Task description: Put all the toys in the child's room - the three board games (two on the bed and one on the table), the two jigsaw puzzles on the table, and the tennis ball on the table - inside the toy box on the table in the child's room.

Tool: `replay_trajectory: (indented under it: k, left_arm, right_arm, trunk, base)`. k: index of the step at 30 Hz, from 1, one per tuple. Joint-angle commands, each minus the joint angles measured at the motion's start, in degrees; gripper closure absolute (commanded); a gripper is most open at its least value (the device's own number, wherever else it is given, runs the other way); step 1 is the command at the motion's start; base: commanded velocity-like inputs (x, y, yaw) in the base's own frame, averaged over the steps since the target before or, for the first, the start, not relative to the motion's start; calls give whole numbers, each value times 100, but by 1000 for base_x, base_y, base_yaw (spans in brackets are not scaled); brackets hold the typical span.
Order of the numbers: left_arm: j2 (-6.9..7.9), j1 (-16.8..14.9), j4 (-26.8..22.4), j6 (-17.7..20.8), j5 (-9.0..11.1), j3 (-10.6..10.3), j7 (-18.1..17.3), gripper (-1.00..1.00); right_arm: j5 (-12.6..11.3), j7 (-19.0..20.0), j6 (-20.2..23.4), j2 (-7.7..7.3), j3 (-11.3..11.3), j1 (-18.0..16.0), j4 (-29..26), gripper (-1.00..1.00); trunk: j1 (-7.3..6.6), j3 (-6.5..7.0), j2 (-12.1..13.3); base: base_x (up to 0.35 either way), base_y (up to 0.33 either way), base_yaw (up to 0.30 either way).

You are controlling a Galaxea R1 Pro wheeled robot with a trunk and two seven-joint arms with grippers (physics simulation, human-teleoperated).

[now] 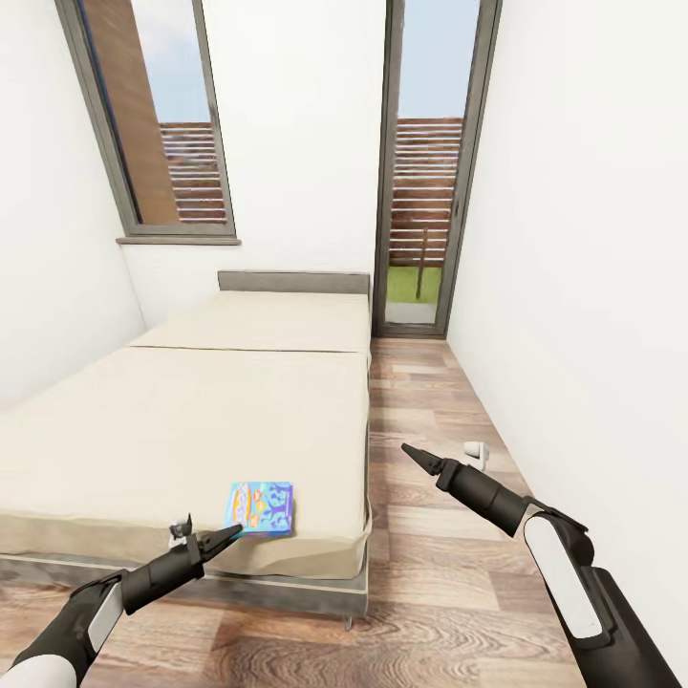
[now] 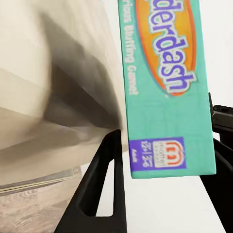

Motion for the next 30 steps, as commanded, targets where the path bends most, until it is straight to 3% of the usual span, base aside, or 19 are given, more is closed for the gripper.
replay_trajectory:
  k: [1,12,21,26,30]
  left_arm:
    - [1,-2,2,45,-8,1,-14,100]
    - [0,-2,2,52,-4,1,-14,100]
    - [1,-2,2,58,-4,1,-14,100]
    - [30,-4,-83,90,-1,1,-22,100]
    - [163,-8,-384,687,-12,-21,-20,100]
  right_arm:
    - [-34,2,44,0,-7,-3,-1,-100]
    - [-27,2,44,4,-7,-3,6,-100]
    - [-25,5,44,1,-7,-3,8,-100]
    - [-25,17,36,1,-7,-3,20,-100]
    - [-32,19,35,-6,-7,-3,25,-100]
  trunk:
    - [-1,-6,-2]
    - [-1,-6,-2]
    - [-199,156,359]
    - [-199,156,359]
    - [-199,156,359]
  base:
    - [0,0,0]
    - [0,0,0]
    - [0,0,0]
    - [0,0,0]
    - [0,0,0]
